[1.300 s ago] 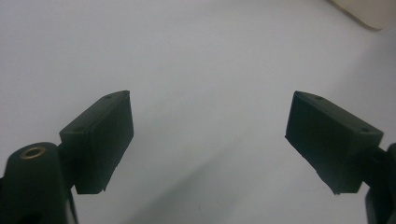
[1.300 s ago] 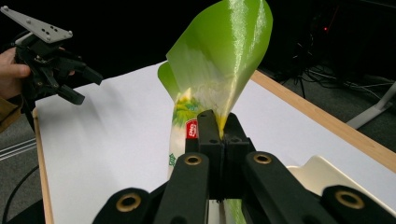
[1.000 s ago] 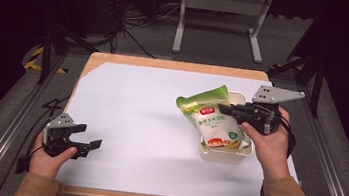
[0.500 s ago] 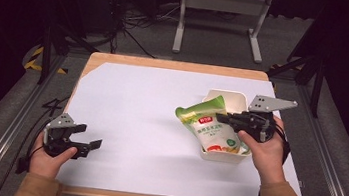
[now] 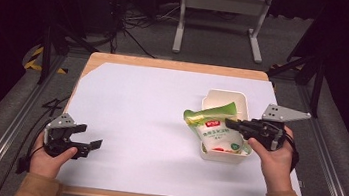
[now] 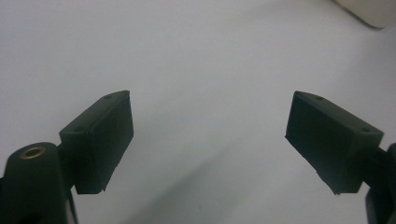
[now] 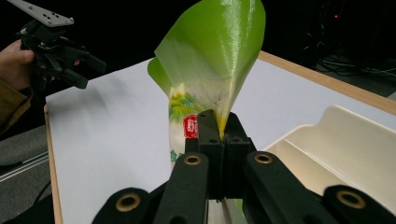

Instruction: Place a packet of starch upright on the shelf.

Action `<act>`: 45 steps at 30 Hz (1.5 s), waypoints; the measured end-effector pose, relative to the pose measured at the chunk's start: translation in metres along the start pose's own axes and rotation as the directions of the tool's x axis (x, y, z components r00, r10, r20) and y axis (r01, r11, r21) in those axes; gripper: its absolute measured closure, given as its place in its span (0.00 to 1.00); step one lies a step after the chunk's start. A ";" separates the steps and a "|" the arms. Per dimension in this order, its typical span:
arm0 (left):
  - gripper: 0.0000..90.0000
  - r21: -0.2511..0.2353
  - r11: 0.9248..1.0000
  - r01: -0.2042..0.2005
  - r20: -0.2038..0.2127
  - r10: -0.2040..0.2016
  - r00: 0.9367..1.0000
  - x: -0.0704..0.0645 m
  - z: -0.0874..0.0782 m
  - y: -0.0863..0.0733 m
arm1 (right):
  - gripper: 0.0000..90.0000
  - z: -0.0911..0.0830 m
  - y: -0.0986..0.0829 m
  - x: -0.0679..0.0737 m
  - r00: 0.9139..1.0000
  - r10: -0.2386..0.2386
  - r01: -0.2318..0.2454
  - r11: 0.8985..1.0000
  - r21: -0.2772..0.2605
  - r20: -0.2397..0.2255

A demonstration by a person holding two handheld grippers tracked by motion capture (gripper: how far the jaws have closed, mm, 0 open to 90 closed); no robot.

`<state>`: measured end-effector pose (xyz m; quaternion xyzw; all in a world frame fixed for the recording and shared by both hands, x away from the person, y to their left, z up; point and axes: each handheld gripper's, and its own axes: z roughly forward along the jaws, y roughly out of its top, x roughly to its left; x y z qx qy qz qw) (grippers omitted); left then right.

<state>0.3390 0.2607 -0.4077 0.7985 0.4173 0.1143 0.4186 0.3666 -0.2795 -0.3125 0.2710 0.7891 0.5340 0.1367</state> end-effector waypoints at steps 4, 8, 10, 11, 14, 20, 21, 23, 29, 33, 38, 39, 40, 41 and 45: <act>0.17 0.000 1.000 -0.004 0.000 0.004 1.000 0.000 0.001 0.000 | 0.98 -0.011 -0.010 -0.004 1.000 0.018 -0.018 1.000 -0.006 0.017; 0.17 0.002 1.000 -0.001 0.002 0.001 1.000 -0.001 0.001 0.000 | 0.96 -0.021 -0.020 -0.008 0.998 0.034 -0.034 0.999 0.007 0.045; 0.17 0.003 1.000 -0.001 0.001 0.001 1.000 -0.001 0.001 0.000 | 0.92 -0.024 -0.025 -0.009 0.997 0.043 -0.045 0.999 0.019 0.063; 0.17 0.004 1.000 -0.002 0.001 0.002 1.000 -0.001 0.001 0.000 | 0.89 -0.025 -0.027 -0.010 0.997 0.050 -0.051 0.999 0.014 0.063; 0.17 0.006 1.000 0.000 -0.001 0.000 1.000 -0.001 0.002 0.000 | 0.78 -0.030 -0.030 -0.012 0.994 0.074 -0.074 0.997 -0.005 0.079; 0.17 0.005 1.000 -0.002 0.002 0.002 1.000 -0.001 0.002 0.001 | 0.55 -0.032 -0.030 -0.014 0.990 0.092 -0.088 0.995 -0.040 0.110; 0.17 0.004 1.000 -0.001 0.001 0.001 1.000 -0.001 0.002 0.001 | 0.53 -0.032 -0.030 -0.014 0.989 0.092 -0.087 0.995 -0.043 0.114; 0.17 0.003 1.000 -0.002 0.000 0.002 1.000 -0.001 0.002 0.001 | 0.51 -0.032 -0.030 -0.014 0.989 0.087 -0.082 0.996 -0.044 0.120; 0.17 0.001 1.000 -0.001 0.002 0.001 1.000 -0.001 0.001 0.000 | 0.45 -0.033 -0.025 -0.012 0.989 0.077 -0.073 0.996 -0.043 0.125; 0.17 -0.001 1.000 -0.001 0.003 0.001 1.000 -0.001 0.001 0.001 | 0.42 -0.036 -0.020 -0.010 0.989 0.058 -0.053 0.998 -0.039 0.140; 0.17 -0.002 1.000 -0.001 0.003 0.001 1.000 -0.001 0.001 0.001 | 0.40 -0.041 -0.018 -0.009 0.986 0.043 -0.039 0.999 -0.032 0.158; 0.17 -0.002 1.000 -0.004 0.003 0.004 1.000 -0.001 0.001 0.001 | 0.40 -0.042 -0.018 -0.009 0.986 0.042 -0.037 0.999 -0.029 0.164; 0.17 -0.002 1.000 -0.003 0.004 0.003 1.000 -0.001 0.001 0.001 | 0.40 -0.043 -0.018 -0.010 0.985 0.037 -0.033 0.999 -0.027 0.170; 0.17 -0.004 1.000 -0.001 0.003 0.001 1.000 -0.001 0.001 0.001 | 0.40 -0.045 -0.019 -0.010 0.983 0.035 -0.031 0.999 -0.022 0.179; 0.17 -0.003 1.000 -0.002 0.001 0.002 1.000 -0.001 0.000 0.001 | 0.40 -0.054 -0.020 -0.013 0.978 0.038 -0.035 0.999 -0.021 0.207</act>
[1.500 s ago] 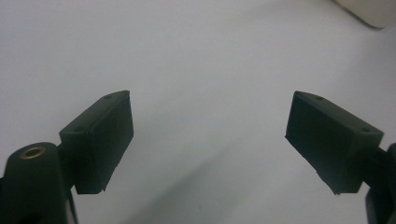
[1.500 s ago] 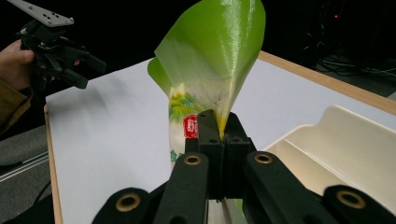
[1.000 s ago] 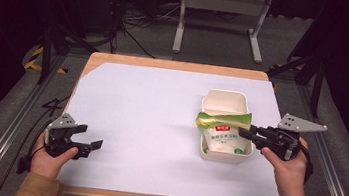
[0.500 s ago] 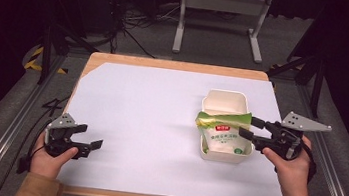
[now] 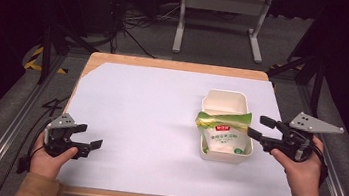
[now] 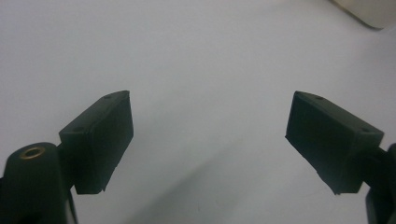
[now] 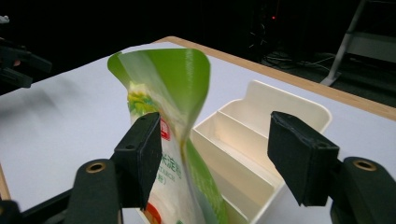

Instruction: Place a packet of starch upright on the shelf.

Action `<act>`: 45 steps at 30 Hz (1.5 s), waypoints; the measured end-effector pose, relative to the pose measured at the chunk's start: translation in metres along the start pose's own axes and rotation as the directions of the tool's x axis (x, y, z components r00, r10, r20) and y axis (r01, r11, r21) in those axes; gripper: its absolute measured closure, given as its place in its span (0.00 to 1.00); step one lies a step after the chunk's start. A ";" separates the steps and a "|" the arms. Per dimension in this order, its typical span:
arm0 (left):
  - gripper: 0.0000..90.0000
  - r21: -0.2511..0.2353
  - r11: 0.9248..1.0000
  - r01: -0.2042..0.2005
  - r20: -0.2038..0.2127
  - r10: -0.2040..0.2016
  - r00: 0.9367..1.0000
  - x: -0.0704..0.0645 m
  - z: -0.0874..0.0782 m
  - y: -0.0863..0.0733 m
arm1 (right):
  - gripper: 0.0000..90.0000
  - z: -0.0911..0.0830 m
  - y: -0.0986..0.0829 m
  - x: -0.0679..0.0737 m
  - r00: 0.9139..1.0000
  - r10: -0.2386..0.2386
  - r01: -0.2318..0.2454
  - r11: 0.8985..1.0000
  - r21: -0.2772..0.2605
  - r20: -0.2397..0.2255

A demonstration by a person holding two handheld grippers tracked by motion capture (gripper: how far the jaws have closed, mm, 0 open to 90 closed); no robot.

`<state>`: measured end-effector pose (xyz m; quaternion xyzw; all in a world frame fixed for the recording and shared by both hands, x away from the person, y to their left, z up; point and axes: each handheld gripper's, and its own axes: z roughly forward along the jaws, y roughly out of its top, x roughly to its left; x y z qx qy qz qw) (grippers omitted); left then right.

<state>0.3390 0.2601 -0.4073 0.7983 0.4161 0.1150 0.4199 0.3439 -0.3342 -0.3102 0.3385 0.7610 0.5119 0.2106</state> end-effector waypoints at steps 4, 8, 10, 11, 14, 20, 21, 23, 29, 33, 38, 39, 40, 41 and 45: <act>0.17 -0.002 1.000 0.002 -0.002 -0.002 1.000 0.000 0.000 0.000 | 0.40 -0.010 -0.001 -0.005 1.000 0.006 -0.006 1.000 0.007 0.027; 0.17 0.000 1.000 0.001 -0.004 -0.001 1.000 0.000 0.000 0.000 | 0.39 -0.019 -0.004 -0.012 0.999 0.020 -0.021 1.000 0.021 0.048; 0.17 0.001 1.000 0.000 -0.004 0.000 1.000 0.000 0.000 0.000 | 0.39 -0.023 -0.006 -0.016 0.998 0.026 -0.027 0.999 0.027 0.060; 0.17 0.000 1.000 -0.001 -0.004 0.001 1.000 0.000 0.000 0.000 | 0.39 -0.025 -0.007 -0.018 0.998 0.028 -0.030 0.999 0.030 0.065; 0.17 0.001 1.000 -0.002 -0.004 0.002 1.000 0.000 0.000 0.000 | 0.38 -0.028 -0.010 -0.024 0.996 0.040 -0.044 0.998 0.042 0.078; 0.17 0.003 1.000 -0.002 -0.005 0.002 1.000 0.000 0.001 0.000 | 0.37 -0.033 -0.015 -0.032 0.994 0.047 -0.053 0.997 0.064 0.097; 0.17 0.003 1.000 -0.003 -0.006 0.003 1.000 0.000 0.001 0.000 | 0.36 -0.035 -0.016 -0.035 0.993 0.053 -0.061 0.995 0.073 0.104; 0.17 0.003 1.000 -0.003 -0.006 0.003 1.000 0.000 0.001 0.000 | 0.36 -0.035 -0.017 -0.036 0.993 0.050 -0.059 0.995 0.076 0.110; 0.17 0.005 1.000 0.000 -0.005 0.000 1.000 0.000 0.002 -0.001 | 0.35 -0.036 -0.027 -0.043 0.990 0.054 -0.067 0.993 0.102 0.132; 0.17 0.006 1.000 0.007 -0.007 -0.007 1.000 0.001 0.002 -0.002 | 0.34 -0.033 -0.035 -0.047 0.989 0.055 -0.072 0.990 0.123 0.137; 0.17 0.006 1.000 0.007 -0.007 -0.007 1.000 0.001 0.002 -0.002 | 0.33 -0.028 -0.045 -0.050 0.988 0.053 -0.074 0.987 0.143 0.144; 0.17 0.006 1.000 0.008 -0.006 -0.007 1.000 0.001 0.003 -0.002 | 0.33 -0.027 -0.047 -0.051 0.988 0.055 -0.076 0.987 0.144 0.143; 0.17 0.005 1.000 0.008 -0.006 -0.008 1.000 0.001 0.003 -0.002 | 0.32 -0.026 -0.049 -0.051 0.988 0.056 -0.078 0.986 0.147 0.146; 0.17 0.005 1.000 0.008 -0.006 -0.008 1.000 0.002 0.003 -0.002 | 0.32 -0.025 -0.052 -0.052 0.988 0.056 -0.078 0.985 0.152 0.145; 0.17 0.007 1.000 0.007 -0.005 -0.007 1.000 0.003 0.003 -0.003 | 0.31 -0.020 -0.061 -0.053 0.987 0.061 -0.085 0.983 0.161 0.150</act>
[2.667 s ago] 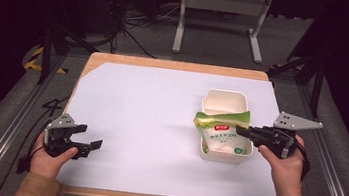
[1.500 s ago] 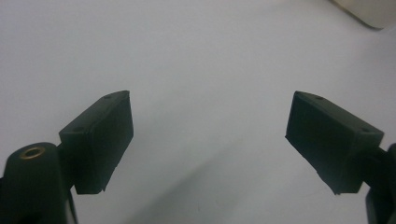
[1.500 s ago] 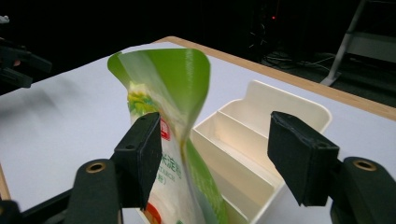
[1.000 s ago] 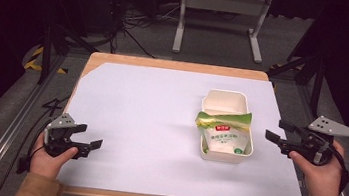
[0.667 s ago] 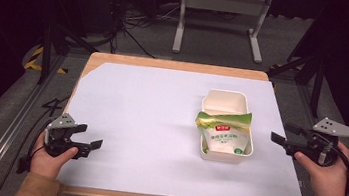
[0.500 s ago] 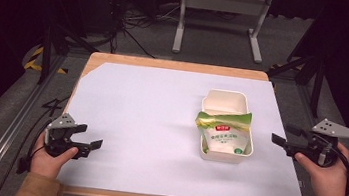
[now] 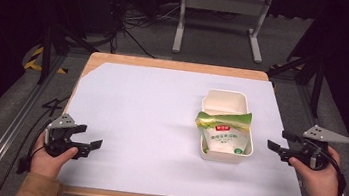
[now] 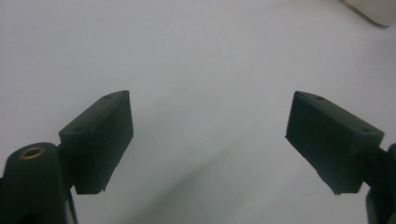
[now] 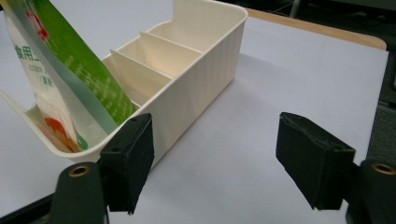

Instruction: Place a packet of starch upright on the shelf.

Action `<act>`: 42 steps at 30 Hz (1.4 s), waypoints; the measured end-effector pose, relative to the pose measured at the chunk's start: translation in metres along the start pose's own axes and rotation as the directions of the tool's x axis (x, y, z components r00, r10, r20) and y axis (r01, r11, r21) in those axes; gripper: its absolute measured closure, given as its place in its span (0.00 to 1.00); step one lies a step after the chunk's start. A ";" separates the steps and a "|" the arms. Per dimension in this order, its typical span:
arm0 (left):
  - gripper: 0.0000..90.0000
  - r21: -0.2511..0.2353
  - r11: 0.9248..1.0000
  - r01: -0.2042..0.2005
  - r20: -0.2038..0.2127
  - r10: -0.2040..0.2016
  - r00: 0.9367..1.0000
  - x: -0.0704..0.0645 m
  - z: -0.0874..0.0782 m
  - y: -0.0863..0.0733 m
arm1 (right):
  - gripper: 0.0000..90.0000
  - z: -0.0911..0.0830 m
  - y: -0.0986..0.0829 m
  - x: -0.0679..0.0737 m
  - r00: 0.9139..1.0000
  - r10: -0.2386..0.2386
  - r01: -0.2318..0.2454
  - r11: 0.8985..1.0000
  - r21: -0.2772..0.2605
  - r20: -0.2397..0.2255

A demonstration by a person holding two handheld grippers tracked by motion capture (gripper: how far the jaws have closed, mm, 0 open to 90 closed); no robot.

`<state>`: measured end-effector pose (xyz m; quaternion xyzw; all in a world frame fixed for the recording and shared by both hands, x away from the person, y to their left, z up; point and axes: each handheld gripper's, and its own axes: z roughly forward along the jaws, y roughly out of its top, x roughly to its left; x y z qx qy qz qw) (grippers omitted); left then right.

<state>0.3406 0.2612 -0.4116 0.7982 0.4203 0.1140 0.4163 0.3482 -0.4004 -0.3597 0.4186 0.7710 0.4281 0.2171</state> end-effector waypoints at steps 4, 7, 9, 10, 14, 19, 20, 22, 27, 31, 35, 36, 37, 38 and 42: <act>0.17 0.000 1.000 0.001 -0.002 -0.001 1.000 0.000 0.000 0.000 | 0.31 0.006 -0.009 0.000 1.000 0.008 -0.008 1.000 0.011 0.002; 0.17 0.000 1.000 0.001 -0.003 -0.001 1.000 0.000 0.001 0.000 | 0.31 0.011 -0.015 0.000 1.000 0.010 -0.010 1.000 0.019 0.002; 0.17 0.001 1.000 0.001 -0.004 -0.001 1.000 0.000 0.001 0.000 | 0.31 0.014 -0.019 0.001 1.000 0.015 -0.015 1.000 0.018 0.000; 0.17 0.001 1.000 0.002 -0.003 -0.002 1.000 0.000 0.001 0.000 | 0.30 0.016 -0.021 0.001 1.000 0.017 -0.017 1.000 0.019 -0.001; 0.17 0.005 1.000 0.002 -0.002 -0.002 1.000 0.000 0.001 -0.001 | 0.30 0.023 -0.030 0.002 1.000 0.023 -0.023 1.000 0.014 -0.011; 0.17 0.006 1.000 0.004 -0.006 -0.004 1.000 0.001 0.002 -0.001 | 0.30 0.031 -0.040 0.004 1.000 0.023 -0.023 0.999 0.024 -0.012; 0.17 0.007 1.000 0.005 -0.005 -0.005 1.000 0.001 0.002 -0.002 | 0.29 0.032 -0.042 0.005 1.000 0.025 -0.025 0.999 0.027 -0.012; 0.17 0.007 1.000 0.005 -0.004 -0.005 1.000 0.001 0.003 -0.002 | 0.29 0.033 -0.043 0.005 1.000 0.025 -0.025 0.999 0.028 -0.012; 0.17 0.009 1.000 0.005 -0.006 -0.005 1.000 0.002 0.003 -0.002 | 0.27 0.041 -0.052 0.008 1.000 0.022 -0.022 0.998 0.051 -0.006; 0.17 0.011 1.000 -0.001 -0.005 0.001 1.000 0.002 0.004 -0.002 | 0.24 0.046 -0.056 0.010 1.000 0.011 -0.011 0.997 0.074 -0.001; 0.17 0.012 1.000 0.001 -0.004 -0.001 1.000 0.002 0.004 -0.002 | 0.19 0.052 -0.060 0.014 1.000 -0.012 0.011 0.994 0.106 0.009; 0.17 0.013 1.000 0.000 -0.003 0.000 1.000 0.002 0.004 -0.002 | 0.18 0.054 -0.061 0.014 1.000 -0.020 0.017 0.993 0.117 0.019; 0.17 0.012 1.000 0.000 -0.003 0.000 1.000 0.002 0.004 -0.002 | 0.17 0.055 -0.062 0.015 0.999 -0.023 0.020 0.992 0.124 0.025; 0.17 0.012 1.000 0.001 -0.002 -0.001 1.000 0.001 0.004 -0.002 | 0.16 0.057 -0.063 0.015 0.999 -0.023 0.019 0.991 0.134 0.029; 0.17 0.012 1.000 0.004 -0.001 -0.004 1.000 0.001 0.004 -0.002 | 0.16 0.057 -0.063 0.015 0.999 -0.021 0.017 0.990 0.140 0.032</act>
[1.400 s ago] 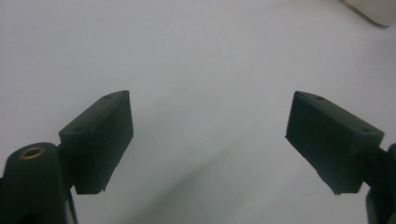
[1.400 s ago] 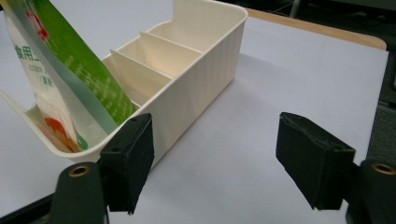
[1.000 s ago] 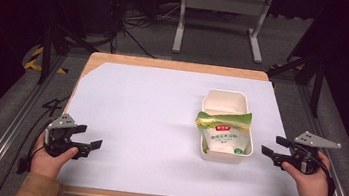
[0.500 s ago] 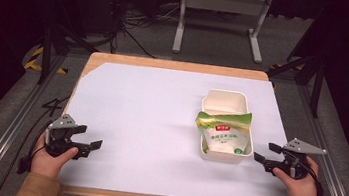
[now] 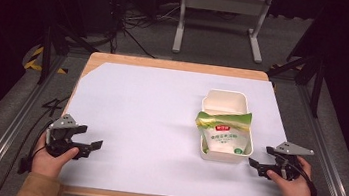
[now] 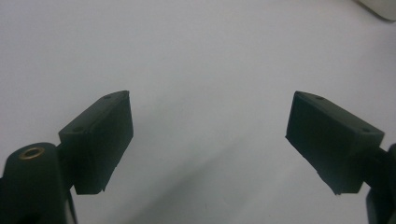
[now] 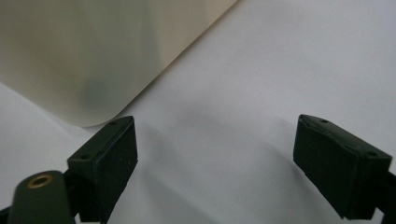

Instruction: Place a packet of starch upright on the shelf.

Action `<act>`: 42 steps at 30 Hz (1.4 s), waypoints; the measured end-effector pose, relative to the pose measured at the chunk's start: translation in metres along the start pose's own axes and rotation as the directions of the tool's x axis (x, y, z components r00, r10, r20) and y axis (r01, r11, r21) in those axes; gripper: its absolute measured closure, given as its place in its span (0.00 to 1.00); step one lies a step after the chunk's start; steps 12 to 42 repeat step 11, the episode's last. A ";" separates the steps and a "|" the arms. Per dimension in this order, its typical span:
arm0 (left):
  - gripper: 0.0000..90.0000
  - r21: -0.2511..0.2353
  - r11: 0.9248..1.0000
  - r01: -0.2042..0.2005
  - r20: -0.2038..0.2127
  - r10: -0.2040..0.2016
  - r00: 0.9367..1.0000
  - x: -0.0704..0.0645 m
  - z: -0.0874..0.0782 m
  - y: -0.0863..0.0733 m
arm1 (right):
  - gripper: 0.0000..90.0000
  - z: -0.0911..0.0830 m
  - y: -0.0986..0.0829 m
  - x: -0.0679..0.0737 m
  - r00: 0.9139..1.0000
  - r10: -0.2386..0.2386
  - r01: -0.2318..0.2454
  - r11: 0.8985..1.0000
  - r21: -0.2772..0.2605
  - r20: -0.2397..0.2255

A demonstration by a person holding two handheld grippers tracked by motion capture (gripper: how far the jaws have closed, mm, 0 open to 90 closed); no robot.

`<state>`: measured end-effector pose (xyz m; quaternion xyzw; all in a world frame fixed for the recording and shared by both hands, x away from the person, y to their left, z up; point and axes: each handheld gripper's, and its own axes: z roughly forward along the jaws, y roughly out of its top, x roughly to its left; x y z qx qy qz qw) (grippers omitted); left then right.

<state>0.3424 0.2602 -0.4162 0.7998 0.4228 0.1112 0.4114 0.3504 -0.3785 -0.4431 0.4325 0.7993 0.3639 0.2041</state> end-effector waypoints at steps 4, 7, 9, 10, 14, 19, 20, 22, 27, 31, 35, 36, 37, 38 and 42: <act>0.17 0.005 1.000 -0.006 0.001 0.006 1.000 0.000 0.001 0.000 | 0.15 0.000 0.000 0.000 1.000 0.010 -0.010 1.000 0.004 -0.002; 0.17 0.004 1.000 -0.005 0.002 0.005 1.000 0.000 0.002 0.000 | 0.14 -0.001 -0.002 0.001 0.997 0.074 -0.074 0.997 0.019 0.001; 0.17 0.006 1.000 -0.004 0.001 0.004 1.000 0.000 0.002 0.000 | 0.13 -0.002 -0.002 0.001 0.998 0.070 -0.070 0.997 0.009 0.008; 0.17 0.007 1.000 -0.005 0.001 0.005 1.000 0.000 0.003 -0.001 | 0.13 -0.002 -0.002 0.001 0.998 0.068 -0.068 0.998 0.008 0.008; 0.17 0.007 1.000 -0.005 0.001 0.005 1.000 0.000 0.003 -0.001 | 0.12 -0.002 -0.002 0.001 0.998 0.066 -0.066 0.998 0.005 0.008; 0.17 0.007 1.000 -0.005 0.001 0.005 1.000 0.000 0.003 -0.001 | 0.12 -0.002 -0.002 0.001 0.998 0.066 -0.066 0.998 0.005 0.008; 0.17 0.007 1.000 -0.005 0.001 0.005 1.000 0.000 0.003 -0.001 | 0.12 -0.002 -0.002 0.001 0.998 0.066 -0.066 0.998 0.005 0.008; 0.17 0.007 1.000 -0.005 0.001 0.005 1.000 0.000 0.003 -0.001 | 0.12 -0.002 -0.002 0.001 0.998 0.066 -0.066 0.998 0.005 0.008; 0.17 0.007 1.000 -0.005 0.001 0.005 1.000 0.000 0.003 -0.001 | 0.12 -0.002 -0.002 0.001 0.998 0.066 -0.066 0.998 0.005 0.008; 0.17 0.007 1.000 -0.005 0.001 0.005 1.000 0.000 0.003 -0.001 | 0.12 -0.002 -0.002 0.001 0.998 0.066 -0.066 0.998 0.005 0.008; 0.17 0.007 1.000 -0.005 0.001 0.005 1.000 0.000 0.003 -0.001 | 0.12 -0.002 -0.002 0.001 0.998 0.066 -0.066 0.998 0.005 0.008; 0.17 0.007 1.000 -0.005 0.001 0.005 1.000 0.000 0.003 -0.001 | 0.12 -0.002 -0.002 0.001 0.998 0.066 -0.066 0.998 0.005 0.008; 0.17 0.007 1.000 -0.005 0.001 0.005 1.000 0.000 0.003 -0.001 | 0.12 -0.002 -0.002 0.001 0.998 0.066 -0.066 0.998 0.005 0.008; 0.17 0.007 1.000 -0.005 0.001 0.005 1.000 0.000 0.003 -0.001 | 0.12 -0.002 -0.002 0.001 0.998 0.066 -0.066 0.998 0.005 0.008; 0.17 0.007 1.000 -0.005 0.001 0.005 1.000 0.000 0.003 -0.001 | 0.12 -0.002 -0.002 0.001 0.998 0.066 -0.066 0.998 0.005 0.008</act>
